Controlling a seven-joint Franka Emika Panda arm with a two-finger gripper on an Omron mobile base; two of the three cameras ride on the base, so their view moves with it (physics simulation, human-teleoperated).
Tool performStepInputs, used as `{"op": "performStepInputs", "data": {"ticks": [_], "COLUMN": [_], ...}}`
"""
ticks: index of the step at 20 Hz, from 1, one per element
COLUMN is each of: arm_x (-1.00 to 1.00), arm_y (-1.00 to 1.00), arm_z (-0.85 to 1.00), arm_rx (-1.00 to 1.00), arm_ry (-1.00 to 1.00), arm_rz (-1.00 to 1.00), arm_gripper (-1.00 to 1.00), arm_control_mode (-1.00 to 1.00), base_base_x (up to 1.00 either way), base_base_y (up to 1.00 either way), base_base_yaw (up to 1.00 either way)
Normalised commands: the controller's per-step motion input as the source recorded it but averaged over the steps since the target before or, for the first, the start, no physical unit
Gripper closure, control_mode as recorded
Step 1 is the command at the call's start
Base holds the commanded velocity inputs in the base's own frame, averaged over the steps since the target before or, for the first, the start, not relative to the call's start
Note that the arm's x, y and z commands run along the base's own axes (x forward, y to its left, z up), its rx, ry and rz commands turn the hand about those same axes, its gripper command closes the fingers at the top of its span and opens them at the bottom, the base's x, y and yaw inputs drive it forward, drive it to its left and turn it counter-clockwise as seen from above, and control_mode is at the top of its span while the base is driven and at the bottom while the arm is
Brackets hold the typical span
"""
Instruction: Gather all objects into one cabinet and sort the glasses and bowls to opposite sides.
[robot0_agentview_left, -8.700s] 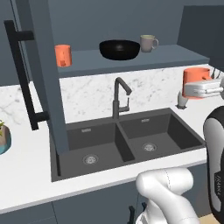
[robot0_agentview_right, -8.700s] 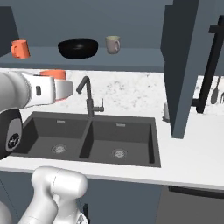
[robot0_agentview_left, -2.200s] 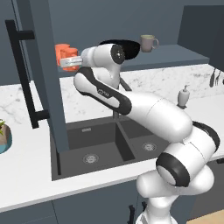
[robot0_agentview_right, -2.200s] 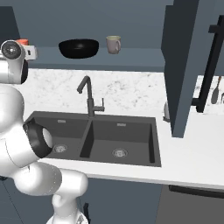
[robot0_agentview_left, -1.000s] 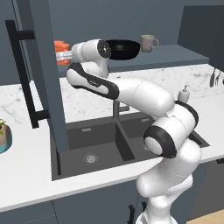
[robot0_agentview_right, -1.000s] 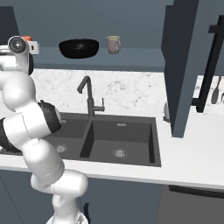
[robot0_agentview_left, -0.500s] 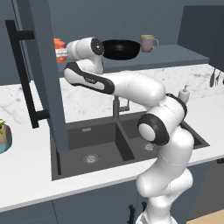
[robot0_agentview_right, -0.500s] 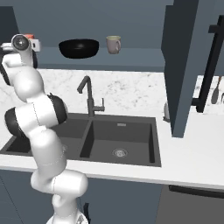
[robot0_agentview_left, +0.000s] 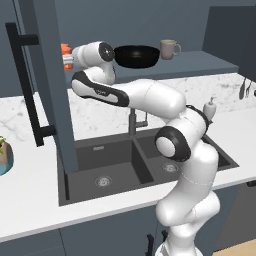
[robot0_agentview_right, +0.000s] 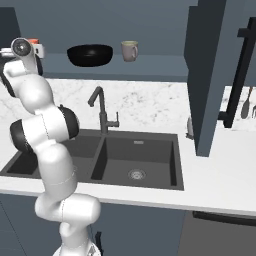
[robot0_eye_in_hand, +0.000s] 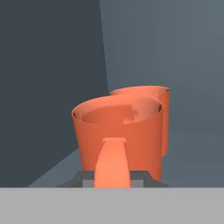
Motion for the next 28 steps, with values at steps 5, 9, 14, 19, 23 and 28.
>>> {"op": "performStepInputs", "data": {"ticks": [5, 9, 14, 19, 23, 28], "arm_x": [0.00, -0.02, -0.43, -0.69, -0.59, -0.45], "arm_y": [0.02, 0.00, -0.17, -0.59, -0.79, -0.98], "arm_z": [0.00, 0.00, 0.00, 0.11, 0.26, 0.25], "arm_rx": [0.00, 0.00, 0.00, 0.00, 0.00, 0.00], "arm_ry": [0.00, 0.00, 0.00, 0.00, 0.02, 0.08], "arm_rz": [0.00, 0.00, -0.03, -0.12, -0.13, -0.16], "arm_gripper": [-1.00, -1.00, -1.00, -1.00, -1.00, -1.00], "arm_control_mode": [-1.00, -1.00, -1.00, -1.00, -1.00, -1.00], "base_base_x": [0.00, 0.00, 0.00, 0.00, 0.00, 0.00], "base_base_y": [0.00, 0.00, 0.00, 0.00, 0.00, 0.00], "base_base_yaw": [0.00, 0.00, 0.00, 0.00, 0.00, 0.00]}}
